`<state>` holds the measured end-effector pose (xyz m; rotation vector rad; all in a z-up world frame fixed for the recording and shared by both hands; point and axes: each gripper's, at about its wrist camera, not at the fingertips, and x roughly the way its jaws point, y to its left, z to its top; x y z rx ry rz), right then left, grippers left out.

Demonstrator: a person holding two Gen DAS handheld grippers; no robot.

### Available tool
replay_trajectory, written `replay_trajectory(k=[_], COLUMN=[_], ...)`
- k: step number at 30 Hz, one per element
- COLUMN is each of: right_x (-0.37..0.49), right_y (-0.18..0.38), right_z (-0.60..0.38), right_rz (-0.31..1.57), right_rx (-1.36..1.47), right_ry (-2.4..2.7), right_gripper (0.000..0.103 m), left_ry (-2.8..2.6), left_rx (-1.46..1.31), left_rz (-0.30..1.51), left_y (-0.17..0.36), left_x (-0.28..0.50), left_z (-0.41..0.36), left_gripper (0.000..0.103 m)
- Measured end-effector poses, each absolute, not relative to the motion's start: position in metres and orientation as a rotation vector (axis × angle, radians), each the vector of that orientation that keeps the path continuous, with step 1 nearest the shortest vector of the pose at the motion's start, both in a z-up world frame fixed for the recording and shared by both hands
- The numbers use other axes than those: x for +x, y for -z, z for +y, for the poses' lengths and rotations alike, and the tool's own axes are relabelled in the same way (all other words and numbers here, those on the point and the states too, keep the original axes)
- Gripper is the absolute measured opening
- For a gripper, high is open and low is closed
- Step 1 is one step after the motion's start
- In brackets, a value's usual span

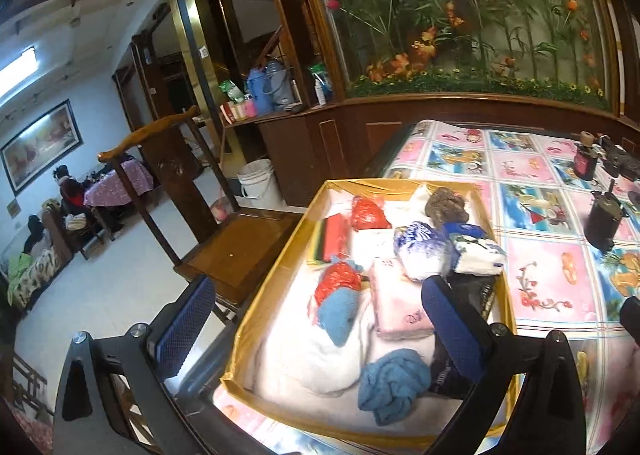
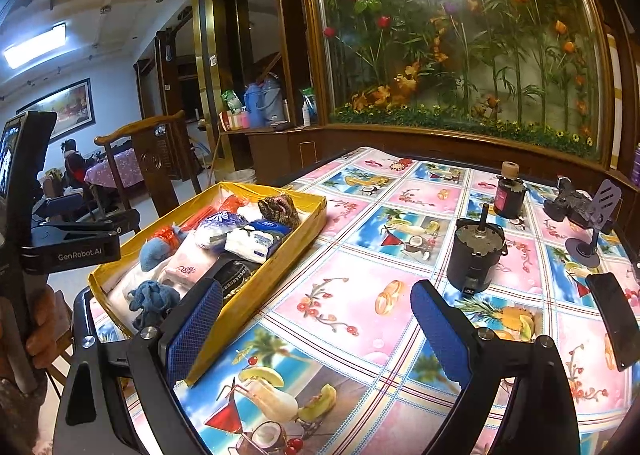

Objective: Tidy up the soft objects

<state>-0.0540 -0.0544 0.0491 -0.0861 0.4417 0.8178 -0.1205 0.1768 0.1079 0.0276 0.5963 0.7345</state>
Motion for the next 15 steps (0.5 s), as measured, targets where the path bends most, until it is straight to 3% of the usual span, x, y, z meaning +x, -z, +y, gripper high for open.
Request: replay_trajectory(k=[15], right_x=[-0.0471], right_y=[-0.0492], right_z=[-0.0573], right_rz=[0.463], right_rx=[-0.061], right_ry=[-0.793], right_gripper=[0.100], left_ry=[-0.784], left_rx=[0.029], left_rz=[0.586], left_y=[-0.1032], left_x=[-0.1246], left_z=[0.1836], left_gripper=[0.103])
